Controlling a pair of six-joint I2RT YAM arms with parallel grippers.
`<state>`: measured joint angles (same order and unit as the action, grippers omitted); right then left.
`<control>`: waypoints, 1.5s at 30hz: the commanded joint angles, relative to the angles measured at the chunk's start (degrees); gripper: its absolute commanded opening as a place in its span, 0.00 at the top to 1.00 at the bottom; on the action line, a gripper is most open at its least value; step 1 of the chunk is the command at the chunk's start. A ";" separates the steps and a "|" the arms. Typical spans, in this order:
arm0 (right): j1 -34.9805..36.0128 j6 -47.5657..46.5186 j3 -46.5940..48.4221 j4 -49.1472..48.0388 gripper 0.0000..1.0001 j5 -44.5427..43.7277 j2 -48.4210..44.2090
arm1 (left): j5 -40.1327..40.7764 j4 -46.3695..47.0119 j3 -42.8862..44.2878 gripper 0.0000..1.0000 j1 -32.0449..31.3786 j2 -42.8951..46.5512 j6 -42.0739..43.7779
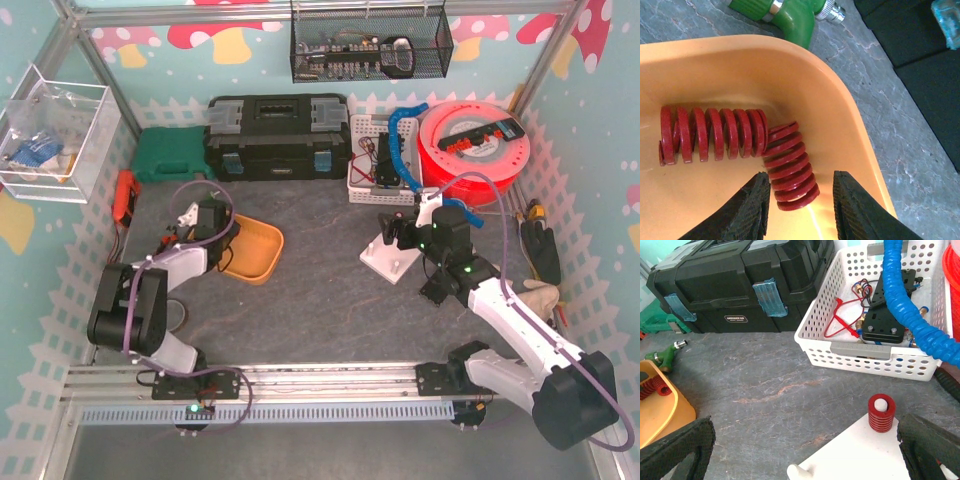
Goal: Install the large spring
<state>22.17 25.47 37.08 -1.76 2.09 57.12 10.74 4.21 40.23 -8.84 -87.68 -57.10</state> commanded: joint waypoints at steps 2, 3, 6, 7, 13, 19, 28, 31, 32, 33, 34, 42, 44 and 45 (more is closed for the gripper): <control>0.33 -0.34 -1.29 -1.31 0.02 -1.42 -1.34 | -0.85 0.99 2.53 0.60 0.51 -3.02 -1.47; 0.33 -0.34 -1.34 -1.32 0.02 -1.53 -1.39 | -1.16 1.13 2.90 0.61 0.52 -3.63 -1.25; 0.28 -0.42 -1.25 -1.26 0.02 -1.62 -1.40 | -1.05 1.02 3.99 0.60 0.53 -5.15 -0.74; 0.32 -0.43 -1.24 -1.23 0.02 -1.70 -1.44 | -0.92 1.16 4.20 0.59 0.57 -5.52 -0.73; 0.33 -0.43 -1.32 -1.16 0.02 -2.12 -1.58 | -0.92 1.07 5.06 0.59 0.57 -7.70 -0.65; 0.33 -0.56 -1.49 -1.14 0.02 -2.79 -2.19 | -1.30 1.13 4.43 0.58 0.58 -9.37 -2.13; 0.32 -0.49 -1.62 -1.14 0.02 -3.47 -2.20 | -1.51 0.48 4.46 0.56 0.58 -12.11 -3.72; 0.33 -0.43 -1.58 -1.14 0.02 -3.80 -2.19 | -1.36 0.36 4.42 0.58 0.58 -12.33 -3.97; 0.33 -0.43 -1.63 -1.14 0.02 -3.91 -2.19 | -1.26 0.32 4.36 0.60 0.58 -12.32 -4.10; 0.33 -0.43 -1.59 -1.10 0.02 -3.93 -2.16 | -1.30 0.36 4.34 0.62 0.58 -12.26 -4.15; 0.33 -0.43 -1.64 -1.07 0.02 -3.95 -2.11 | -1.32 0.42 4.28 0.64 0.58 -12.23 -4.16; 0.33 -0.43 -1.69 -1.05 0.02 -4.45 -2.36 | -1.84 -0.42 3.34 0.73 0.56 -9.09 -4.99; 0.33 -0.43 -1.67 -1.03 0.02 -4.69 -2.50 | -2.16 -0.43 3.20 0.74 0.54 -8.15 -4.89; 0.33 -0.43 -1.73 -0.98 0.02 -4.79 -2.63 | -2.29 -0.49 3.20 0.75 0.58 -7.75 -4.79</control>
<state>22.17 25.34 36.12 -1.76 -1.65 55.72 9.50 5.69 44.05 -8.62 -97.76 -60.97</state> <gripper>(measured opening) 0.980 0.313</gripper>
